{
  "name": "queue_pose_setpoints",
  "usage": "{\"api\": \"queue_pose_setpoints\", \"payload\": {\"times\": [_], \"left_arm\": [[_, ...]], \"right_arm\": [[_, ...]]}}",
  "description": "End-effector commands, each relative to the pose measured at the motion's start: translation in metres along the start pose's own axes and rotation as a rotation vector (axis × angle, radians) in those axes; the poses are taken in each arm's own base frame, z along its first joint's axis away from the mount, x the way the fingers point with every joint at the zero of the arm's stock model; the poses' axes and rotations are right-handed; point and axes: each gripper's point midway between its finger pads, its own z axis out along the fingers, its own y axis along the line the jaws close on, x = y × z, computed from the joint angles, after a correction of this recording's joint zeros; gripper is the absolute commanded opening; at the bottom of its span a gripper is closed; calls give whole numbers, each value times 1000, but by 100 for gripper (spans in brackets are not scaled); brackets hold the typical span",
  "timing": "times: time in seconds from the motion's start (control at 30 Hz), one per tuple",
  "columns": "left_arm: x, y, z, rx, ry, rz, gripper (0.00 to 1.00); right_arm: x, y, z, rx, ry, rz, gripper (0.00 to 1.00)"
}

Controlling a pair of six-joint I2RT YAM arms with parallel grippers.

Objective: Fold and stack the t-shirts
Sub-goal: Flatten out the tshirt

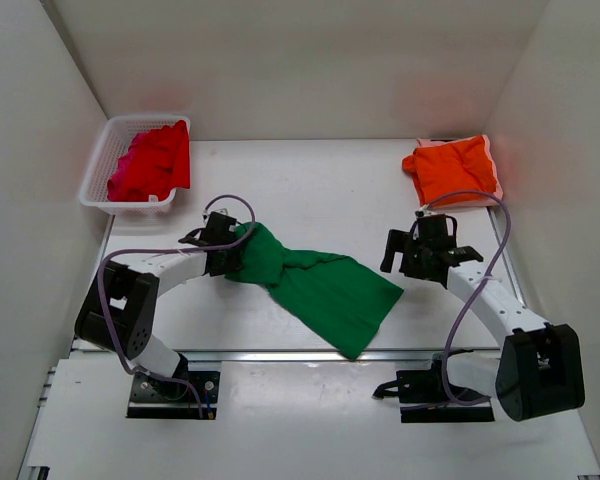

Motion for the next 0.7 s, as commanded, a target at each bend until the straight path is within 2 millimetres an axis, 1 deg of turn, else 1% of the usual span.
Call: {"api": "queue_pose_setpoints", "payload": {"times": [0.0, 0.07, 0.1, 0.13, 0.17, 0.2, 0.23, 0.3, 0.33, 0.37, 0.4, 0.43, 0.47, 0.5, 0.53, 0.57, 0.6, 0.63, 0.67], "left_arm": [[8, 5, 1, -39, 29, 50, 48], [15, 7, 2, -46, 54, 70, 35], [17, 5, 4, -31, 60, 79, 19], [17, 6, 4, -30, 60, 80, 7], [20, 8, 4, -33, 65, 78, 0], [18, 6, 4, -20, 61, 72, 0], [18, 4, 2, -4, 55, 62, 0], [21, 3, 2, 19, 72, 60, 0], [20, 2, -1, 26, 75, 57, 0], [18, 3, -3, 35, 76, 53, 0], [19, 0, -5, 49, 79, 57, 0], [17, 2, -8, 55, 84, 47, 0], [11, 0, -14, 73, 70, 41, 0], [6, -6, -20, 113, 61, 38, 0], [3, -5, -24, 124, 61, 29, 0], [-9, -4, -32, 134, 28, 11, 0], [-20, -8, -40, 159, 6, 9, 0], [-32, -7, -49, 177, -24, -18, 0], [-52, -9, -63, 202, -71, -38, 0]], "right_arm": [[5, -9, -1, 95, 51, -34, 99], [19, -9, 5, 100, 96, -46, 99], [24, -4, 9, 89, 119, -49, 99], [29, -4, 11, 91, 134, -51, 99], [35, -1, 14, 93, 144, -61, 99], [40, 5, 16, 81, 156, -72, 99], [52, 5, 21, 93, 191, -76, 99], [66, 9, 28, 112, 241, -107, 99], [73, 7, 32, 134, 270, -119, 100], [80, 7, 33, 140, 293, -138, 92], [78, 9, 35, 139, 303, -136, 81], [76, 7, 36, 148, 305, -143, 44], [73, 7, 35, 150, 302, -148, 20], [70, 6, 34, 159, 297, -145, 8], [62, 6, 32, 162, 275, -147, 1], [56, 6, 29, 159, 253, -144, 0], [43, 8, 24, 140, 214, -147, 0], [32, 8, 20, 139, 183, -151, 0], [13, 10, 13, 117, 131, -163, 0]]}}
